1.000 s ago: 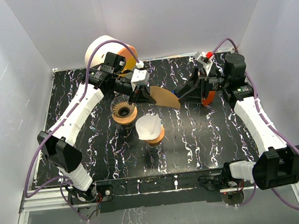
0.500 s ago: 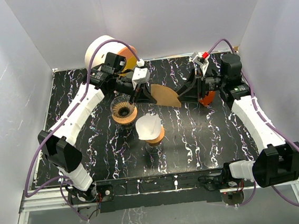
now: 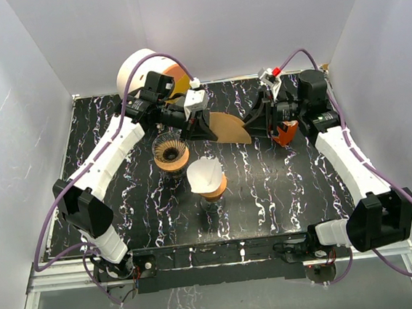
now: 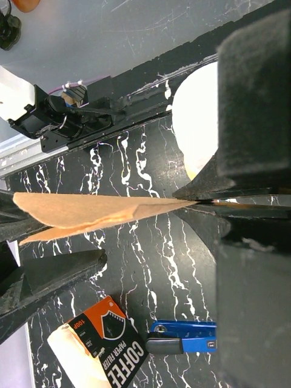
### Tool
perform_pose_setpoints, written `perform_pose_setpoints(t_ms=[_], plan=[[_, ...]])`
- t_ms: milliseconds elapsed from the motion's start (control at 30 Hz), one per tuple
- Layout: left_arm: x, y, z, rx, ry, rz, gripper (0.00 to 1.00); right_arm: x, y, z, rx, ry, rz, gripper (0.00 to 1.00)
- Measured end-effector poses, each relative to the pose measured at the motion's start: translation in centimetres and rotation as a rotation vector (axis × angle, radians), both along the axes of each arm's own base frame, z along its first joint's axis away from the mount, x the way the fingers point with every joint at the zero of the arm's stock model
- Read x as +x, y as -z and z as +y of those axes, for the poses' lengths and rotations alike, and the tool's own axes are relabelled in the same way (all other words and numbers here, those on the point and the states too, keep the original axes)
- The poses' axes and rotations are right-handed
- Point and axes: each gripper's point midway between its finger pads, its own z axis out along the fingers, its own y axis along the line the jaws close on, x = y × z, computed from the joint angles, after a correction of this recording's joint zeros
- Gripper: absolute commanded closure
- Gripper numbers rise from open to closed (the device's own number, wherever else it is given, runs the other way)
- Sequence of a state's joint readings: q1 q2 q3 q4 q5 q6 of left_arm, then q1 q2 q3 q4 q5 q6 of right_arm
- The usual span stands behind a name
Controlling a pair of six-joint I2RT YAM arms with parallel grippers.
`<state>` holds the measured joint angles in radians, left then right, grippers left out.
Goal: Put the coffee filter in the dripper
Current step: Pick up the coffee filter from the coffee filter holder.
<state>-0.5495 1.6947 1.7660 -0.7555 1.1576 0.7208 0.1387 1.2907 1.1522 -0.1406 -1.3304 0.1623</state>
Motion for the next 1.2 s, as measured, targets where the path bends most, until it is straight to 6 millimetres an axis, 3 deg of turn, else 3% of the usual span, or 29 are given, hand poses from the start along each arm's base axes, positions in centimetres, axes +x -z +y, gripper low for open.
perform_pose_setpoints(t_ms=[367,467,600,900,1200], plan=[[0.0,0.7,0.0,0.018,-0.006,0.007,1.0,0.5,-0.4,0.2,-0.003,-0.002,0.003,0.69],[0.1,0.9,0.0,0.024,-0.009,0.009,1.0,0.5,-0.5,0.2,-0.003,-0.002,0.0,0.79],[0.1,0.9,0.0,0.025,-0.011,0.009,0.99,0.4,-0.5,0.2,-0.003,-0.006,-0.003,0.99],[1.0,1.4,0.1,0.052,-0.049,-0.018,0.57,1.7,0.3,-0.4,-0.054,0.082,-0.007,1.0],[5.1,1.3,0.8,0.142,-0.248,-0.116,0.38,5.1,0.8,-2.5,-0.192,0.317,-0.062,1.0]])
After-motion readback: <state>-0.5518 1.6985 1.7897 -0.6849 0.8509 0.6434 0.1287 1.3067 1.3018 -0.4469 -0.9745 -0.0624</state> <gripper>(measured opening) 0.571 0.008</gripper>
